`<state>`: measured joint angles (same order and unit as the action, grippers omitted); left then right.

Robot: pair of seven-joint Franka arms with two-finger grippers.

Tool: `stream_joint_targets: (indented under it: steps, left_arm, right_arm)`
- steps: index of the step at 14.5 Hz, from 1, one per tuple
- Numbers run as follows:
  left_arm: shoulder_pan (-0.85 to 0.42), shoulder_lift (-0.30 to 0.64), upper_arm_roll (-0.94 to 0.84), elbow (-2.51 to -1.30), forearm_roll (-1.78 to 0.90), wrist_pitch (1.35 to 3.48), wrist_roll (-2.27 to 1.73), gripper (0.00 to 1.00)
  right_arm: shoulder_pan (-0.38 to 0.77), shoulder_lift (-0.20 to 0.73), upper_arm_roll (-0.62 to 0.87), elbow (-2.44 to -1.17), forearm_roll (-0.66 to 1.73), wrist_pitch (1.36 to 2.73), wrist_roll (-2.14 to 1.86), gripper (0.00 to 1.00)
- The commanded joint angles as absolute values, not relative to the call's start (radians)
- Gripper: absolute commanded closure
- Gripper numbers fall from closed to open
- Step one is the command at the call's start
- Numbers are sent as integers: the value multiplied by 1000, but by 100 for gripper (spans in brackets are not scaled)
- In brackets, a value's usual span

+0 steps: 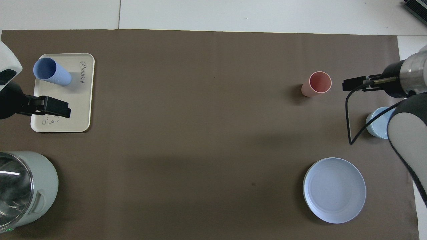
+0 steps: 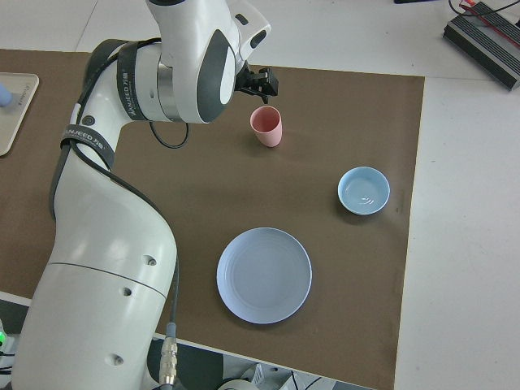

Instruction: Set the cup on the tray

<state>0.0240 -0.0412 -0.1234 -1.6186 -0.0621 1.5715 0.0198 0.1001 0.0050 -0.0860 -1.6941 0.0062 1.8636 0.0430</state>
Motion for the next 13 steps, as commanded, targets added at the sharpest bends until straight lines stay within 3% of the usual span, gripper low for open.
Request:
stream_joint_targets:
  steps: [1, 5, 13]
  left_arm:
    - [35, -61, -124, -1638, -43, 1566, 31, 0]
    - [31, -61, -127, -1638, -9, 1563, 29, 0]
    - [37, -64, -127, -1641, -9, 1562, 25, 0]
  right_arm:
    - [52, -44, -95, -1649, -8, 1728, 147, 0]
    - [45, -100, -103, -1637, -9, 1525, 143, 0]
    - [54, -95, -87, -1621, -26, 1502, 51, 0]
